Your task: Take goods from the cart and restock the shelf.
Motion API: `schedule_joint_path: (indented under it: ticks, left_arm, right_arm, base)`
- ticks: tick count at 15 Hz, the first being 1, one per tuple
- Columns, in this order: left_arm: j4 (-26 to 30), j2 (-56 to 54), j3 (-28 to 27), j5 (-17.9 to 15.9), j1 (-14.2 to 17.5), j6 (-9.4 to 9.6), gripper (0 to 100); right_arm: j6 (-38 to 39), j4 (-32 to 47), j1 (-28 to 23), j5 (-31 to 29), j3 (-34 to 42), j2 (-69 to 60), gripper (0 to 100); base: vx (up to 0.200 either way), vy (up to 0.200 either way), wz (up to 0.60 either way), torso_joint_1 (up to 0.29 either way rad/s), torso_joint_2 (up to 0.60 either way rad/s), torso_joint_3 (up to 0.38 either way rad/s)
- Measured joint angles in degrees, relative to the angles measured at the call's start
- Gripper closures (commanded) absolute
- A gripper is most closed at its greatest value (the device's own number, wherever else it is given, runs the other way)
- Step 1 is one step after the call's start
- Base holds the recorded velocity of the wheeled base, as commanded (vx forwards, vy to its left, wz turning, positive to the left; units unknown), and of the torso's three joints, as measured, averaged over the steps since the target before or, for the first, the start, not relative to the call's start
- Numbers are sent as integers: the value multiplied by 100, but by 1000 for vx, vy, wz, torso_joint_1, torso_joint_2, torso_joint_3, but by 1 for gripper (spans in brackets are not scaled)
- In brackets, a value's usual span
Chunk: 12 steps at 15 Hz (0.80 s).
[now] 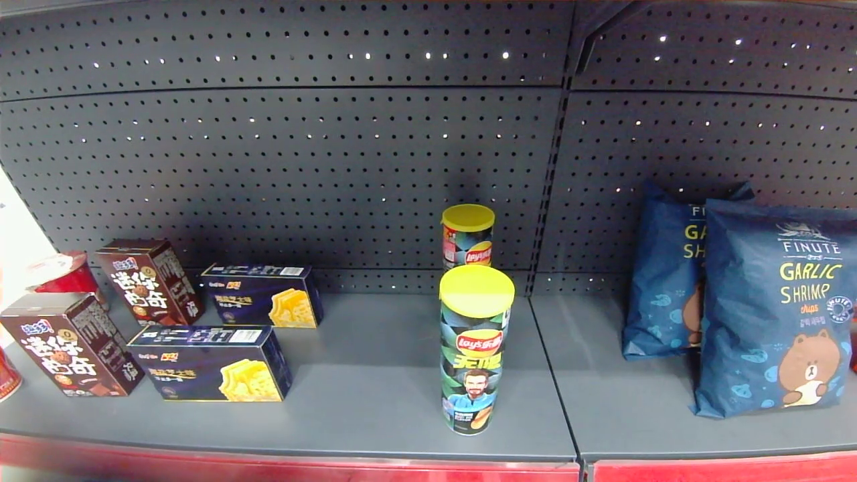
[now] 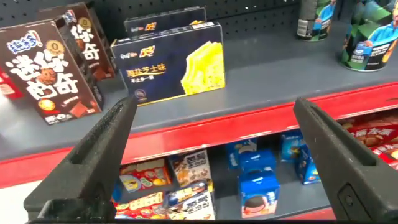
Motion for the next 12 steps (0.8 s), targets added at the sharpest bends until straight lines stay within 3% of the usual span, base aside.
schedule_joint_path:
  ticks: [3,5,7,9,10,12]
  left_arm:
    - [0,0,0,63,0,-572,0]
    - [0,0,0,217,0,-638,0]
    - [11,0,0,290,0,-583,0]
    - [110,0,0,323,0,-96,0]
    - [150,0,0,340,0,0,0]
    - [383,0,0,396,0,32,0]
  right_arm:
    - [32,26,0,213,-4,0,0]
    - [87,134,-7,178,-17,2,0]
    - [93,195,-11,143,-50,2,0]
    - [112,189,-5,134,-56,2,0]
    - [115,193,0,189,-59,5,0]
    - [108,184,0,226,-61,5,0]
  base:
    - [0,0,0,0,0,0]
    - [0,0,0,0,0,0]
    - [0,0,0,0,0,0]
    - [0,0,0,0,0,0]
    - [0,0,0,0,0,0]
    - [0,0,0,0,0,0]
